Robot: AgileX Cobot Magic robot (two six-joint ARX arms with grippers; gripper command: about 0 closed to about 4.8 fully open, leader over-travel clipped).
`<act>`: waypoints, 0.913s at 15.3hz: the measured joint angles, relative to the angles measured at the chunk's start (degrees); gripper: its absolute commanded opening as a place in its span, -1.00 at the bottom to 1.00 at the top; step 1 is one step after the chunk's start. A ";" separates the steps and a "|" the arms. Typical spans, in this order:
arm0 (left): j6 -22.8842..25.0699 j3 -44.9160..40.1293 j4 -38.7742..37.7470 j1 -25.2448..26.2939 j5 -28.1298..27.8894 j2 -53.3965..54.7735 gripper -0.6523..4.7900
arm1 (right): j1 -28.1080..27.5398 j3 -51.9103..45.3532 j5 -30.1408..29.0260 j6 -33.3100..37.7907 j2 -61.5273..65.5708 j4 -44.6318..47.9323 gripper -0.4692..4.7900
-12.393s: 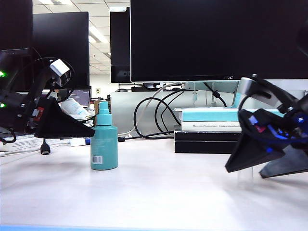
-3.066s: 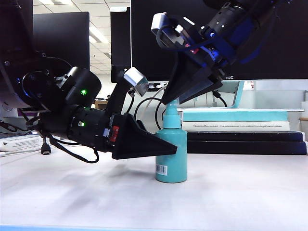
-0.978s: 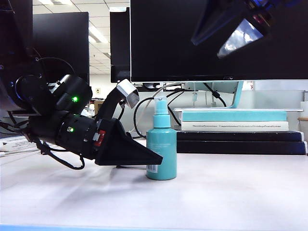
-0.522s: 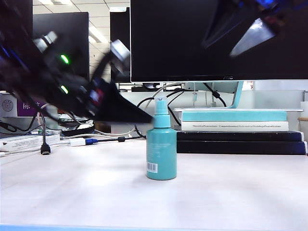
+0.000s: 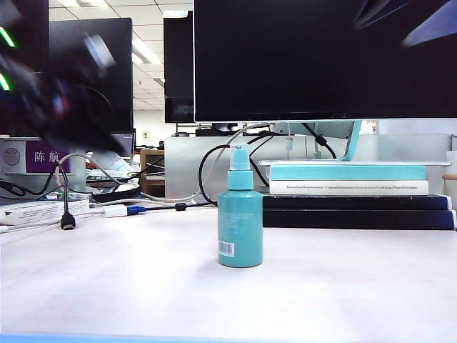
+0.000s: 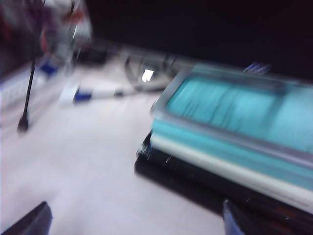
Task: Pick up the sprayer with the left hand, pick up its lid with the right hand then put the lid on the sprayer.
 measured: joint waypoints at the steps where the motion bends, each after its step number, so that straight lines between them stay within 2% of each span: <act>1: -1.22 0.04 0.31 1.27 -2.23 -2.51 1.00 | -0.02 -2.21 0.39 0.59 -2.40 1.97 0.23; 2: -3.26 0.00 0.00 2.99 -4.98 -5.70 1.00 | 0.00 -3.76 0.61 0.90 -4.22 3.39 0.12; 4: -7.21 -0.07 0.81 5.60 -5.33 -9.73 1.00 | 0.00 -6.12 2.12 0.81 -7.54 3.50 0.08; 6: -15.02 -3.82 7.21 11.15 -5.29 -17.57 1.00 | -0.07 -8.72 8.48 0.98 -16.06 5.70 -0.05; 7: -16.44 -5.05 8.20 12.17 -5.29 -19.65 1.00 | 0.00 -9.68 9.84 1.05 -19.02 6.43 -0.21; 9: -19.08 -7.28 10.78 12.87 -6.56 -23.32 1.00 | -0.04 -12.15 12.22 0.98 -24.50 8.09 -0.29; 10: -19.63 -10.47 12.07 12.68 -8.79 -25.70 1.00 | 0.00 -15.19 13.66 1.03 -28.26 8.20 -0.54; 11: -22.97 -16.68 14.38 12.70 -13.53 -28.98 1.00 | -0.02 -20.26 14.69 1.64 -33.44 7.52 -0.67; 12: -25.40 -19.69 16.35 12.70 -16.63 -30.95 1.00 | -0.02 -22.45 15.54 2.95 -35.91 7.37 -0.75; 13: -28.41 -25.20 19.76 12.70 -22.05 -36.02 0.98 | 0.00 -26.05 16.68 4.72 -40.57 6.82 -0.75; 14: -28.98 -29.07 22.12 12.70 -23.71 -40.33 0.80 | 0.00 -28.24 17.00 5.53 -43.85 6.93 -0.75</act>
